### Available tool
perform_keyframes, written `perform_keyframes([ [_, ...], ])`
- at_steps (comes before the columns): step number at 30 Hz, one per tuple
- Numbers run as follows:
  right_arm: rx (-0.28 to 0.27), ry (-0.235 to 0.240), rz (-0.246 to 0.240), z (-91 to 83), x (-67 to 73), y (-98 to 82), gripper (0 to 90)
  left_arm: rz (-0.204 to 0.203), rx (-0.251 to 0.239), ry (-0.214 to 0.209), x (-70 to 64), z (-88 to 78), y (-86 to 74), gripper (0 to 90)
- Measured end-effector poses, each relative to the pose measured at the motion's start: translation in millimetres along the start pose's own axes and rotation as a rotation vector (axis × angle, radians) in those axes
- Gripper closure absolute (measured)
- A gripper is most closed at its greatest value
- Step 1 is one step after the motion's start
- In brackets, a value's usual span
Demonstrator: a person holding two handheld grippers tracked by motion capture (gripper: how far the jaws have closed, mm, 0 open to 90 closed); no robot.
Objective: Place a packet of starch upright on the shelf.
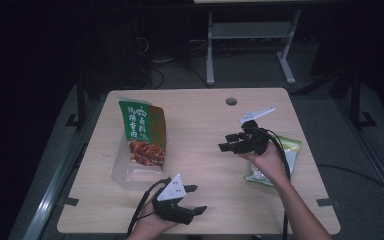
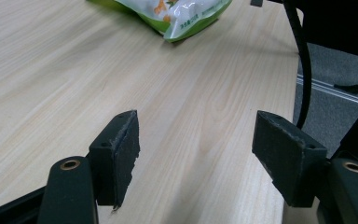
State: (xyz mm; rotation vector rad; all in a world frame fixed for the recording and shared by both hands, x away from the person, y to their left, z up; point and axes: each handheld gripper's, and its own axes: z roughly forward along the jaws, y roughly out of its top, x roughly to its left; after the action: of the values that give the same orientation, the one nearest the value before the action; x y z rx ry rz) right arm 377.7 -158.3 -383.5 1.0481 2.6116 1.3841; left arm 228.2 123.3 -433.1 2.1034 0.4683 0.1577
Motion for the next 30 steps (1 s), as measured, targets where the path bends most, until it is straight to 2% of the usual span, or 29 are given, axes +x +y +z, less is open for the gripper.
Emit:
perform_keyframes([
  [8,-0.007,-0.039,0.030,-21.6,-7.6,-18.4,39.1,0.006,0.013,-0.004,1.6,4.3,1.1,30.2],
  [12,-0.010,-0.057,0.041,-29.2,-11.5,-26.9,38.4,-0.017,-0.002,-0.009,2.7,3.1,2.1,30.1],
  [16,0.006,-0.073,0.056,-37.1,-15.3,-34.8,36.9,-0.009,0.005,-0.006,4.7,3.7,4.6,30.0],
  [20,0.000,-0.092,0.061,-47.0,-17.5,-41.7,36.5,-0.012,0.004,-0.007,4.5,8.6,8.1,30.3],
  [26,-0.004,-0.134,0.081,-62.2,-23.1,-54.3,35.4,0.006,0.013,-0.010,4.7,20.6,17.8,30.8],
  [30,-0.004,-0.149,0.126,-73.4,-29.8,-63.6,34.2,-0.006,0.022,-0.014,7.0,33.0,21.2,30.7],
])
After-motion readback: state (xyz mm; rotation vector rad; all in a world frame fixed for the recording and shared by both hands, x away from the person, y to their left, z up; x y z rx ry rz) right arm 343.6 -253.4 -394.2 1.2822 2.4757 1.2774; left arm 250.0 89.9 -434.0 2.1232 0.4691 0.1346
